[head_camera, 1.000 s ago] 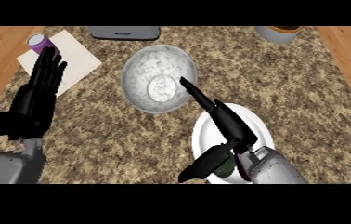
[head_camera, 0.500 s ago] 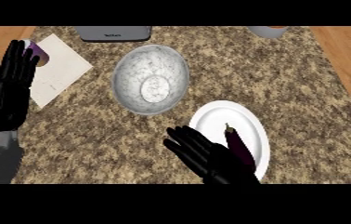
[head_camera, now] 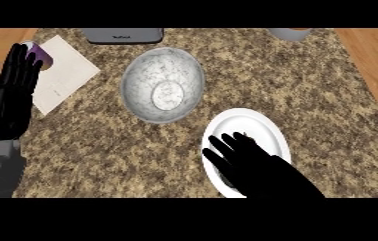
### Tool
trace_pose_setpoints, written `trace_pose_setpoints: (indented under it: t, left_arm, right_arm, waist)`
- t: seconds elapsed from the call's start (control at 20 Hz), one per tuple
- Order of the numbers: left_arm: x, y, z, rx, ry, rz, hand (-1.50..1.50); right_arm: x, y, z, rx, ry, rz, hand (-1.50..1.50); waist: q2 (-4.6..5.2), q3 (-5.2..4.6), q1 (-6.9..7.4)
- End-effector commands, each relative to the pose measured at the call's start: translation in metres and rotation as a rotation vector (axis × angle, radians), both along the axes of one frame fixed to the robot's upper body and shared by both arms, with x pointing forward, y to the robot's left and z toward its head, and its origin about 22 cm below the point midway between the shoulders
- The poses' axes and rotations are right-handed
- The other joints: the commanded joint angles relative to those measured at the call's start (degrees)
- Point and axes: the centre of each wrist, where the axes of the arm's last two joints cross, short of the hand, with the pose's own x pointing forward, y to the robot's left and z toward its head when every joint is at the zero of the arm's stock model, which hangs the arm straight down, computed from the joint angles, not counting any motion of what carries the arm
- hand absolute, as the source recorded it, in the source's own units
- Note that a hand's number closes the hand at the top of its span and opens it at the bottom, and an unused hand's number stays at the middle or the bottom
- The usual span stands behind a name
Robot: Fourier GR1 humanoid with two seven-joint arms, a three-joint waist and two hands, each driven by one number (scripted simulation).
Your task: Pick the eggplant from the plate and place it in the bowl
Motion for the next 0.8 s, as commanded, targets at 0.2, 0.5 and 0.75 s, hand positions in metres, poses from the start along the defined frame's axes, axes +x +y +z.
trace_pose_setpoints:
  t: [0.2, 0.5, 0.75]
  left_arm:
    - [0.013, 0.000, 0.016, 0.001, -0.019, -0.022, 0.00]
    - [0.013, -0.012, -0.014, 0.002, -0.024, -0.021, 0.00]
    - [0.002, 0.008, -0.016, -0.017, 0.002, -0.004, 0.00]
  right_arm:
    - [-0.009, 0.007, 0.033, -0.401, 0.118, 0.030, -1.50]
    - [0.025, -0.004, 0.049, -0.450, 0.187, -0.005, -1.50]
    - [0.014, -0.002, 0.031, -0.486, 0.202, -0.022, -1.50]
  waist:
    - [0.18, -0.02, 0.75]
    - [0.46, 0.14, 0.87]
    - [0.34, 0.20, 0.81]
